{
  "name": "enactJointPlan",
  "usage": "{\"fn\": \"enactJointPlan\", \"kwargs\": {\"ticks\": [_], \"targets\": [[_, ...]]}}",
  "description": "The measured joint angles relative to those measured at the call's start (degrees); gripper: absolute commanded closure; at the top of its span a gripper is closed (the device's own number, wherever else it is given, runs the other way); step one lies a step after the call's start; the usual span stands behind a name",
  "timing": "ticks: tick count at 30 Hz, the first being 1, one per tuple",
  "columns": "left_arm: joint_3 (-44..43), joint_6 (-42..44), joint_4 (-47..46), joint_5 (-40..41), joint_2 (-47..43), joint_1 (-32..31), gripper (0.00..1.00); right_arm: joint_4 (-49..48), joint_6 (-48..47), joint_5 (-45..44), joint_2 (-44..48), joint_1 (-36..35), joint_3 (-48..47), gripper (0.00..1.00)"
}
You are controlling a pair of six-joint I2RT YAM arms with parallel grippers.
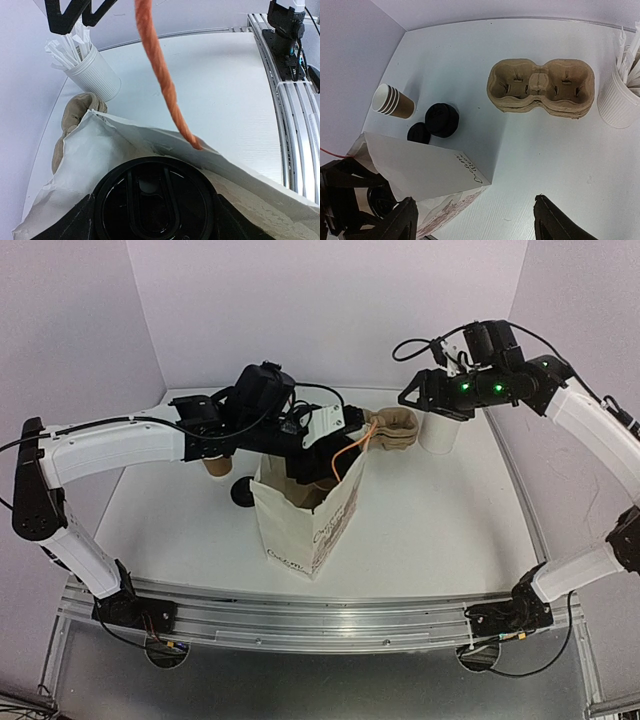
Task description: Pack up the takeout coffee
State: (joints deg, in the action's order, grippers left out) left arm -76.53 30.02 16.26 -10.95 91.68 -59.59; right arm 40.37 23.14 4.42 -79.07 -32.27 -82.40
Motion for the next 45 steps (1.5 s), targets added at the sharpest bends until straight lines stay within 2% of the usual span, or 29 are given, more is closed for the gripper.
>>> {"fn": "enactJointPlan", "kwargs": {"ticks": [9, 15, 27, 33, 38, 45], "targets": [[0.4, -2.4, 0.3, -1.0, 0.1, 1.7, 0.28, 0.0, 0.0, 0.5, -0.7, 0.0, -1.1, 0.24], [2.2, -4.0, 0.5, -3.0, 0.8, 2.4, 0.25, 0.0, 0.0, 1.4, -1.6, 0.0, -1.6, 0.24], [2.8, -4.1, 3.8, -5.0, 8.3, 2.7, 0.27, 0.0, 1.0, 1.6, -1.6, 0.0, -1.6, 0.20], [4.6, -3.3, 0.8, -5.1, 8.6, 2.8, 0.17, 0.0, 1.2, 1.6, -1.5, -0.2, -1.6, 0.19], [5.9, -2.9, -0.8, -5.1, 8.6, 2.8, 0.01, 0.0, 1.2, 1.6, -1.4, -0.3, -1.6, 0.19], [6.2, -2.9, -1.2, -4.9, 8.2, 2.8, 0.00, 0.0, 1.1, 1.6, -1.3, -0.3, -1.6, 0.18]]}}
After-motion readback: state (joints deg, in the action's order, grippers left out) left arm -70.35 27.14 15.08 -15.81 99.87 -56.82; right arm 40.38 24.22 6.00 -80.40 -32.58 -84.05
